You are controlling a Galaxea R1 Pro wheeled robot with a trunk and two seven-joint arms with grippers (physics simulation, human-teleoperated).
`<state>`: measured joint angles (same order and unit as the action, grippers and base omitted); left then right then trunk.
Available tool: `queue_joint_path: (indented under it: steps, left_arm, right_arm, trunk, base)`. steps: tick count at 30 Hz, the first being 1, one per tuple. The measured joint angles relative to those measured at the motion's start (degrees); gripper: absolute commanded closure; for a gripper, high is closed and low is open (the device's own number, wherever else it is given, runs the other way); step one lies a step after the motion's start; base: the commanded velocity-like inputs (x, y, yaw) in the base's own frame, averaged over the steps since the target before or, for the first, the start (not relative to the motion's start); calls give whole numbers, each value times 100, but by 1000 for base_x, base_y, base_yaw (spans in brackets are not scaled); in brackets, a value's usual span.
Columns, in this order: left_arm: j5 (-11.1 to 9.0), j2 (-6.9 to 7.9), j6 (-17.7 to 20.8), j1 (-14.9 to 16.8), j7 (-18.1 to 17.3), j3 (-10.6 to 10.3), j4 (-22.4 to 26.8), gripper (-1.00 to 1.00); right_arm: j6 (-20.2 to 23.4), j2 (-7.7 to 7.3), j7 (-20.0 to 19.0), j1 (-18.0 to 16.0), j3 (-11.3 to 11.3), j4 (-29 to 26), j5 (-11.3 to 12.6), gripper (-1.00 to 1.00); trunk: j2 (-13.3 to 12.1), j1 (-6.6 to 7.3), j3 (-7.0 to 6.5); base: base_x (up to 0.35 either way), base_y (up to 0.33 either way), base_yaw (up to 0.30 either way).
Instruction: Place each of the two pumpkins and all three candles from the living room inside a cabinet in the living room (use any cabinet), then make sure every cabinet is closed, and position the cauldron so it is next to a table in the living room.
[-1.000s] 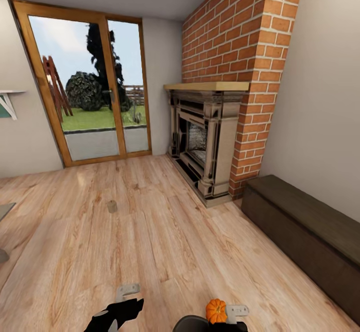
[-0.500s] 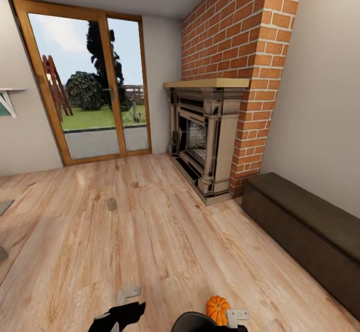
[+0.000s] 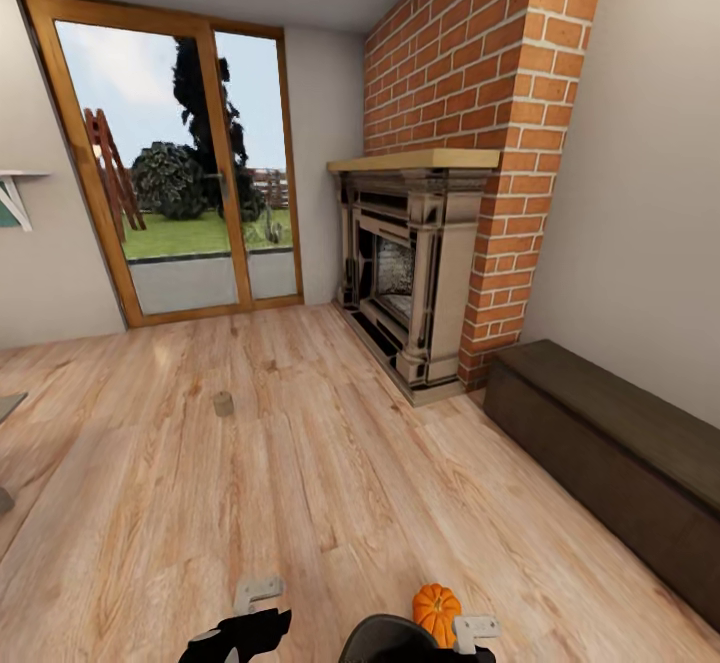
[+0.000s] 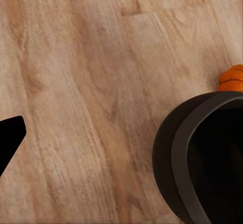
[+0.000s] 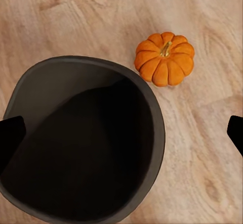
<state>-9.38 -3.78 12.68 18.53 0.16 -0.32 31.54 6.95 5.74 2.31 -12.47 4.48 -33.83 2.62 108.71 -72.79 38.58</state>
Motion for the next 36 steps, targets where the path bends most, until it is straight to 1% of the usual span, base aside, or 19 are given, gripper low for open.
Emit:
queue_joint_path:
  steps: [14,19,21,25,28,30,33,36]
  left_arm:
    - [8,-1,1,0,8,-32,-3,-100]
    - [7,-19,-37,0,14,-312,-66,-100]
    - [7,-44,-107,0,15,-366,-129,-100]
    - [20,-83,-159,0,39,-387,-159,-100]
    - [134,-141,-168,0,258,-383,-170,-100]
    - [242,-226,-180,0,464,-373,-192,-100]
    - [307,-295,-233,0,632,-372,-206,-100]
    - [332,-328,-282,0,699,-373,-227,-100]
  right_arm:
    - [-30,0,-1,0,-4,-6,8,-100]
    - [-104,0,5,0,-13,2,16,-100]
    - [-110,0,7,0,-30,2,23,-100]
    - [-112,0,7,0,-38,2,31,-100]
    - [-108,0,7,0,-40,3,38,-100]
    - [-106,0,7,0,-40,3,40,-100]
    - [-104,1,7,0,-40,3,39,-100]
    - [-109,2,7,0,-40,3,34,-100]
  trunk:
    - [562,-308,251]
    - [762,-417,341]
    - [842,-461,377]
    - [1003,-549,449]
    - [1123,-615,503]
    - [1203,-659,539]
    - [1324,-725,592]
    - [1444,-791,646]
  base:
    - [0,0,0]
    - [0,0,0]
    - [0,0,0]
    - [0,0,0]
    - [0,0,0]
    - [0,0,0]
    - [0,0,0]
    - [0,0,0]
